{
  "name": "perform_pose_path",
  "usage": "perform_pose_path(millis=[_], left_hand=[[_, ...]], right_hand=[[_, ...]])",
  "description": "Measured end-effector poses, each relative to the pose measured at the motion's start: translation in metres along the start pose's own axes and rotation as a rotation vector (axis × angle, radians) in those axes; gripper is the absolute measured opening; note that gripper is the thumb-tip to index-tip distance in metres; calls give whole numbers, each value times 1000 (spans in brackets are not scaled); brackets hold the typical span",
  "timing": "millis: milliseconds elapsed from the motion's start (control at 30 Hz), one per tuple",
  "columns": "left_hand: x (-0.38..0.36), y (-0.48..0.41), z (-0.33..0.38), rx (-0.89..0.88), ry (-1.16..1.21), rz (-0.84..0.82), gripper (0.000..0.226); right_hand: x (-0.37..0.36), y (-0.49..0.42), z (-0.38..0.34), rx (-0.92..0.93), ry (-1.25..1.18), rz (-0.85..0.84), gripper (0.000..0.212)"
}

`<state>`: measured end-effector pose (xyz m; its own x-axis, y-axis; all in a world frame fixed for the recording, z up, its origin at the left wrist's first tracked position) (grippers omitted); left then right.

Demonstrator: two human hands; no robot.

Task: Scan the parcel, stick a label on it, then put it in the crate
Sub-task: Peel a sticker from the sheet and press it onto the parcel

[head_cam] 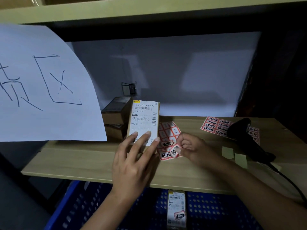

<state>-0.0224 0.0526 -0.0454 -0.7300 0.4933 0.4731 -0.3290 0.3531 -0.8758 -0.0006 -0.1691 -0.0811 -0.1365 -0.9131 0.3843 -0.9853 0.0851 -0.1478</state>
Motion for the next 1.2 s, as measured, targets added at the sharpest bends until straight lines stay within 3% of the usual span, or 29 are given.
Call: perform_pose_path(millis=[133, 200, 300, 433, 633, 1000, 1067, 1133, 1200], left_hand=[[-5, -4, 10, -23, 32, -24, 53], [-7, -9, 18, -43, 45, -24, 50], [-11, -16, 36, -77, 79, -10, 47], [-14, -22, 60, -106, 133, 22, 48], [-13, -25, 77, -104, 212, 37, 42], [-15, -33, 75, -95, 269, -10, 38], [-16, -35, 69, -60, 283, -11, 38], [-14, -38, 64, -35, 284, 16, 38], [-10, -40, 62, -29, 271, 40, 39]], right_hand=[[41, 9, -35, 53, -288, 219, 16], [52, 9, -68, 111, -322, 202, 17], [47, 7, -114, 127, -194, 54, 18], [40, -1, -138, 86, 59, -21, 19], [48, 7, -140, 78, 236, 101, 25], [59, 16, -144, 107, 350, 249, 68], [65, 17, -131, 47, 346, 330, 91], [62, 17, -107, -85, 185, 337, 119], [48, 16, -85, -169, -170, 266, 116]])
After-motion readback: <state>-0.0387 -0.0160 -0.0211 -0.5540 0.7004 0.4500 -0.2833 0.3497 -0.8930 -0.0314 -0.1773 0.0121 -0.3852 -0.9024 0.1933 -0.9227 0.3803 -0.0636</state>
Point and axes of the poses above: each hand's wrist, its own y-axis away from the middle knuckle, its own x-axis out of the back of the hand, z = x × y, the point moved 9 cm from there along -y, towards the middle knuckle, and after that the axes turned 13 degrees about -y, right-handed, at the moved point
